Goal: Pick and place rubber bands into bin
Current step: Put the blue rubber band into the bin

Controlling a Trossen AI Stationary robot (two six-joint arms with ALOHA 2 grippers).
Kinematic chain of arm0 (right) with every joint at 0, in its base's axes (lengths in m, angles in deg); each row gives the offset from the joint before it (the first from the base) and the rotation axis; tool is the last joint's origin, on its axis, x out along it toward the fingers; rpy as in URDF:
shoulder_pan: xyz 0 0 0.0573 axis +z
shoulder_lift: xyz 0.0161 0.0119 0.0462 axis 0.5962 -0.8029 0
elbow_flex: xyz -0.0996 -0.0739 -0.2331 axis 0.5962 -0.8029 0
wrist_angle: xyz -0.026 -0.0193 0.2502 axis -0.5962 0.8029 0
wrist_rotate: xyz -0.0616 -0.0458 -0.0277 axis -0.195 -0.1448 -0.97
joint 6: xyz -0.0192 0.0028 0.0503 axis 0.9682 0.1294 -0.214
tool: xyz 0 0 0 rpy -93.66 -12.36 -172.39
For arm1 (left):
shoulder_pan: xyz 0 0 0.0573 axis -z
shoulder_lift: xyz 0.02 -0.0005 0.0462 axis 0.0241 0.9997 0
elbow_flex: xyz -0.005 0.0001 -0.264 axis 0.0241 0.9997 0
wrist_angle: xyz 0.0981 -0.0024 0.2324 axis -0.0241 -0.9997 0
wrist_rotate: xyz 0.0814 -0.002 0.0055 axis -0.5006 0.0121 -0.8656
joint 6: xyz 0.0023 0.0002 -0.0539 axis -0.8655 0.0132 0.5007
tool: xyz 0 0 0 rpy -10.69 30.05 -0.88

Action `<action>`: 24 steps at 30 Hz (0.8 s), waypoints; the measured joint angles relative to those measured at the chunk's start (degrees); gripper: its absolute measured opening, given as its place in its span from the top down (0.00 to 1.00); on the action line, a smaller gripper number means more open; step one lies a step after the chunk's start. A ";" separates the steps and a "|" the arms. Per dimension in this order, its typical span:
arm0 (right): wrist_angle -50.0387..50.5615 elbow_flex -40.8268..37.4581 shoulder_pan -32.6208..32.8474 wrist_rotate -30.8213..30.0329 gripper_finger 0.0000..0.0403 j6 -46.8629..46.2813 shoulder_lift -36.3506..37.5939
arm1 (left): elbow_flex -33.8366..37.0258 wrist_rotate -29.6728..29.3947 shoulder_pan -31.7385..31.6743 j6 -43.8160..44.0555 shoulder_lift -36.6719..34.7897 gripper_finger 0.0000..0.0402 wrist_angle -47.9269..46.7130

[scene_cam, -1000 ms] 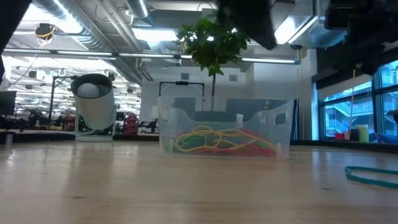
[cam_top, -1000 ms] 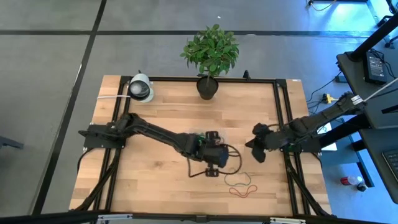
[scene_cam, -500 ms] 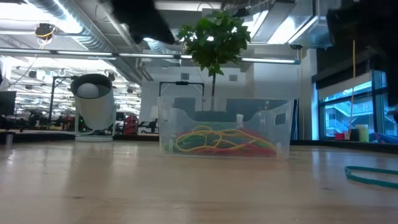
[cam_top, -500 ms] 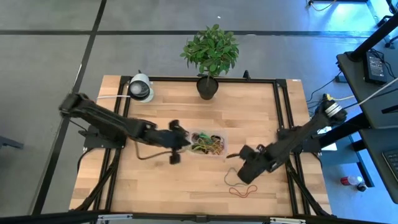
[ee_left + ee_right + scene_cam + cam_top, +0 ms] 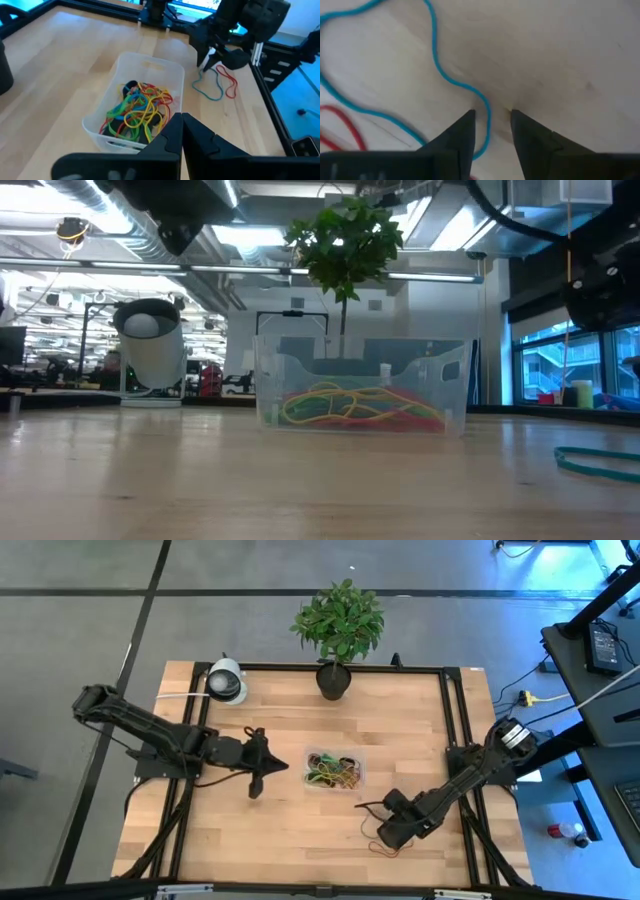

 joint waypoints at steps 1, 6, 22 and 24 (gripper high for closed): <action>-0.17 0.08 0.00 0.29 0.68 -0.71 -0.52 | 0.00 -0.04 0.19 -0.03 0.00 1.00 -0.14; -0.26 0.34 0.22 0.38 0.70 -1.74 -2.97 | 0.00 -0.05 1.07 -0.03 0.17 1.00 -0.30; 25.31 21.99 0.26 -8.02 1.00 -0.97 -4.48 | 0.00 -0.70 2.48 0.30 0.17 1.00 -0.67; 31.22 27.32 0.23 -11.94 1.00 -0.72 -4.25 | 0.00 -0.78 2.48 0.01 0.20 1.00 -0.69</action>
